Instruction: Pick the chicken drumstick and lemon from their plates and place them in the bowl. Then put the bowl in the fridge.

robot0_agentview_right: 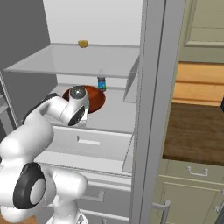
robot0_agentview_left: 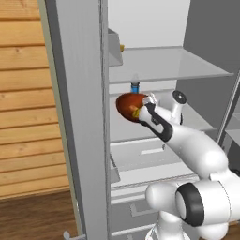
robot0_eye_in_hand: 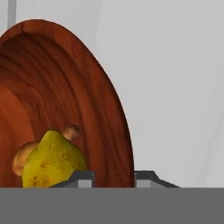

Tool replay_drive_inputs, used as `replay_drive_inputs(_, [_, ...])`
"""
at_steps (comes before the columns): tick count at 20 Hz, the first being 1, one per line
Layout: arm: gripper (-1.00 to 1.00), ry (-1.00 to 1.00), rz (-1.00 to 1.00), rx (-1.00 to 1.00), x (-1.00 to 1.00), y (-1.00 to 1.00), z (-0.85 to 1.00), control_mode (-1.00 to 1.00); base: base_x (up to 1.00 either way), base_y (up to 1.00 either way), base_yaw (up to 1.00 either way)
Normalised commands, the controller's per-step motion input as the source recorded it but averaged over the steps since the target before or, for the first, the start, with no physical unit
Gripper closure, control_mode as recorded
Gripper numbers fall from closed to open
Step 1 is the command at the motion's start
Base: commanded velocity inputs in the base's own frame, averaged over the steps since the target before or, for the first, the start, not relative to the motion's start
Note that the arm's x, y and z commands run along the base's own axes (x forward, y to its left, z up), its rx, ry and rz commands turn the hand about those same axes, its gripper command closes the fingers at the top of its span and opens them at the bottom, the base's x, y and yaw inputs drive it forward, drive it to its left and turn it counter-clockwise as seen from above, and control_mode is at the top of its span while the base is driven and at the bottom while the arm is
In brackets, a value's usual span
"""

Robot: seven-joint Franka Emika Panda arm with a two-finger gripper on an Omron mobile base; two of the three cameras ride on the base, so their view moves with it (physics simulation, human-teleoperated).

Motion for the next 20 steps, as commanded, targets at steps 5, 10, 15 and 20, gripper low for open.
replay_drive_inputs(5, [-1.00,-0.04,0.00,0.00,0.13,0.07,0.00,-1.00,0.00,0.00,0.00])
replay_drive_inputs(10, [-1.00,-0.23,0.00,0.00,-0.03,0.00,0.01,-1.00,0.00,0.00,0.00])
replay_drive_inputs(15, [-1.00,-0.17,0.00,0.00,-0.54,-0.10,0.25,-1.00,0.00,0.00,0.00])
replay_drive_inputs(20, [-1.00,-0.11,0.00,-0.01,-0.90,-0.15,0.52,-1.00,0.00,0.00,0.00])
